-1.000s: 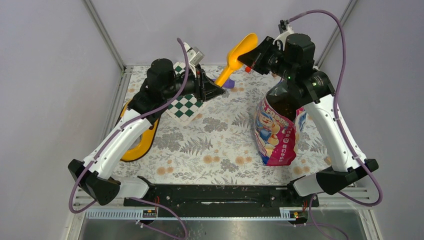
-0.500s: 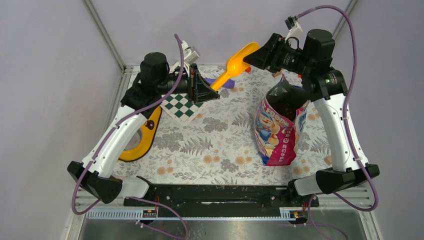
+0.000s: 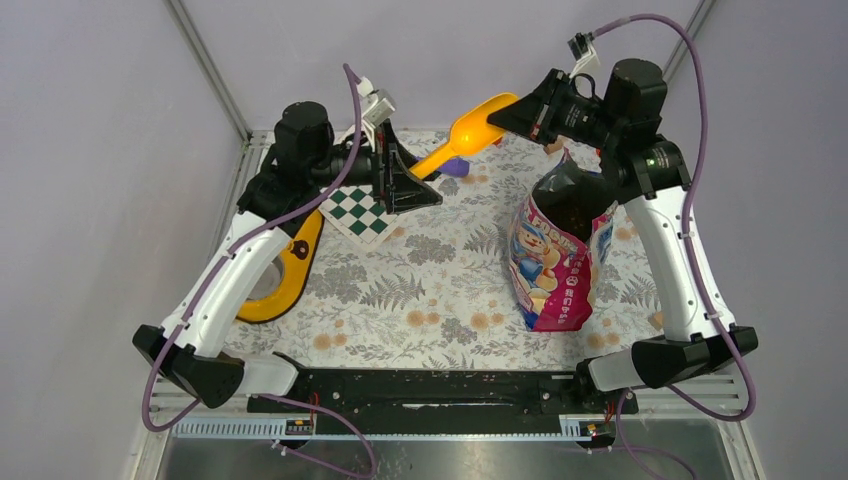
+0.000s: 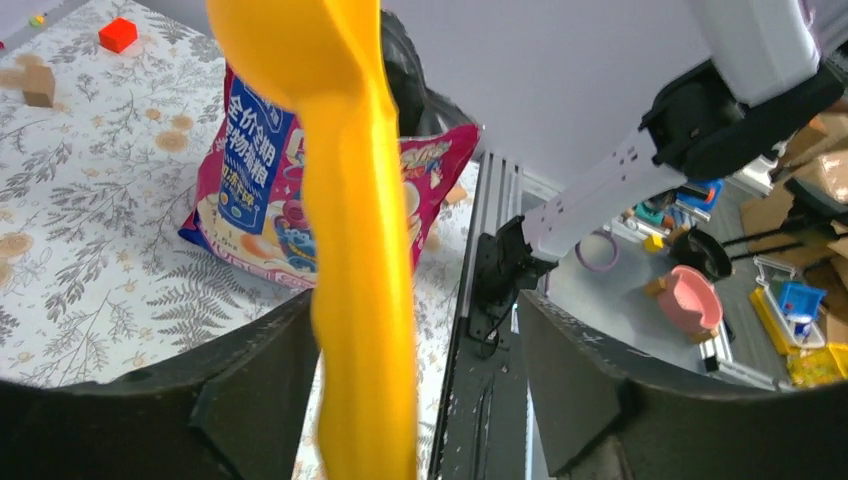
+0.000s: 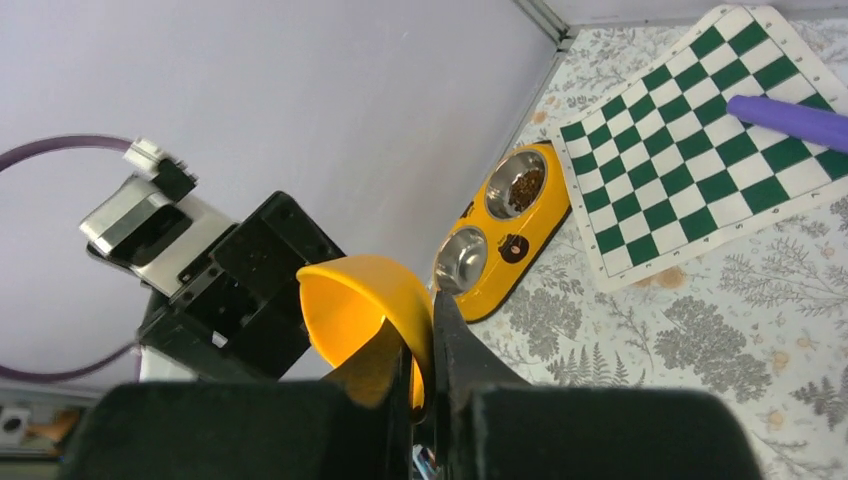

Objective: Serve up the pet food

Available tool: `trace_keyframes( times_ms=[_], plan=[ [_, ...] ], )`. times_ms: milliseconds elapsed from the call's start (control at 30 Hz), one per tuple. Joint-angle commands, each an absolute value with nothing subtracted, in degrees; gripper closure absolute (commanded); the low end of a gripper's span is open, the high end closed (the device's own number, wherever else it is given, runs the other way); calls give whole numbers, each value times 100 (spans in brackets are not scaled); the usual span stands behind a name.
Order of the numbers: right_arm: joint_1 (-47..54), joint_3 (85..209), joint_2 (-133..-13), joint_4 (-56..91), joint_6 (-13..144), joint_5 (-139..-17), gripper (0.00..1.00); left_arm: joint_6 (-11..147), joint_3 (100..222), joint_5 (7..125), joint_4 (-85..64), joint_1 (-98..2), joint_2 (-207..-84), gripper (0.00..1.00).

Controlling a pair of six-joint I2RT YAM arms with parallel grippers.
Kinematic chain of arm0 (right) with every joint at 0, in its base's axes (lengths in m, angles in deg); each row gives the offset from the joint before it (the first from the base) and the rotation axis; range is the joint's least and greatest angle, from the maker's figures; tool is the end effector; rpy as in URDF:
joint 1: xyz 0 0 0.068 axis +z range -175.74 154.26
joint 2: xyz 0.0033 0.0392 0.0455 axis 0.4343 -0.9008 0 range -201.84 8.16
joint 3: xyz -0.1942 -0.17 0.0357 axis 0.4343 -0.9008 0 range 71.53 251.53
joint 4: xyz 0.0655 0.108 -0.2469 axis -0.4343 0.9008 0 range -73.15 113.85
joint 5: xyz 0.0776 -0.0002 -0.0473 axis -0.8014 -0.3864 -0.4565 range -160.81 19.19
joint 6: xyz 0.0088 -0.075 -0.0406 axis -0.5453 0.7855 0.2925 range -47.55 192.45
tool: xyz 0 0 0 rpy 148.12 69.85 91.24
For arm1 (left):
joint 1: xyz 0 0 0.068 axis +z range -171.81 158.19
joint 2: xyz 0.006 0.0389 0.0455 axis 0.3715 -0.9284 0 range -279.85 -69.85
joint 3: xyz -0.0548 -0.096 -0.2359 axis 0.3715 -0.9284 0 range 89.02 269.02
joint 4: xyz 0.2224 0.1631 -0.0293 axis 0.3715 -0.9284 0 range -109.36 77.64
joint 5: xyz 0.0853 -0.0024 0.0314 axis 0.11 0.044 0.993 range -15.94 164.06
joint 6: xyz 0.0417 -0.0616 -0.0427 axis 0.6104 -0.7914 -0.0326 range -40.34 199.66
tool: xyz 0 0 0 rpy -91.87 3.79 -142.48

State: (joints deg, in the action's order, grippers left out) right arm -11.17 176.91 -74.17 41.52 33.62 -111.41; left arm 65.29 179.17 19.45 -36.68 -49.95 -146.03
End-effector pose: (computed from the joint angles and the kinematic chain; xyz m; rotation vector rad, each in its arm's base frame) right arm 0.3121 0.1320 0.5167 -0.2328 1.7340 1.2632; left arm 0.2492 -0.2032 0.4577 0.9437 1.6228 -1.3509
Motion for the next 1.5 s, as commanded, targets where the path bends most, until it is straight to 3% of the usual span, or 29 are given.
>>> trace_keyframes(
  times_ms=[0, 167, 433, 767, 1167, 1467],
  plan=[
    [-1106, 17020, -6984, 3052, 2069, -10466, 100, 5585, 17635, 2618, -2045, -5007, -14293, 25],
    [-1105, 16238, -6585, 2191, 1056, -9771, 100, 4082, 17027, 3778, -499, -5006, -14102, 21],
    [-1106, 15568, -6198, 1792, 106, -8738, 100, 2241, 16627, 5681, 348, -5002, -13951, 21],
    [-905, 15441, -6276, 2232, -367, -8209, 100, 1919, 16828, 5759, 649, -5002, -14343, 21],
    [-617, 15715, -6740, 2265, -345, -8634, 100, 1807, 16944, 5709, 770, -5002, -14625, 23],
    [-599, 15713, -6936, 2271, -452, -8674, 100, 1892, 16947, 5539, 853, -5002, -14625, 37]
  ],
)
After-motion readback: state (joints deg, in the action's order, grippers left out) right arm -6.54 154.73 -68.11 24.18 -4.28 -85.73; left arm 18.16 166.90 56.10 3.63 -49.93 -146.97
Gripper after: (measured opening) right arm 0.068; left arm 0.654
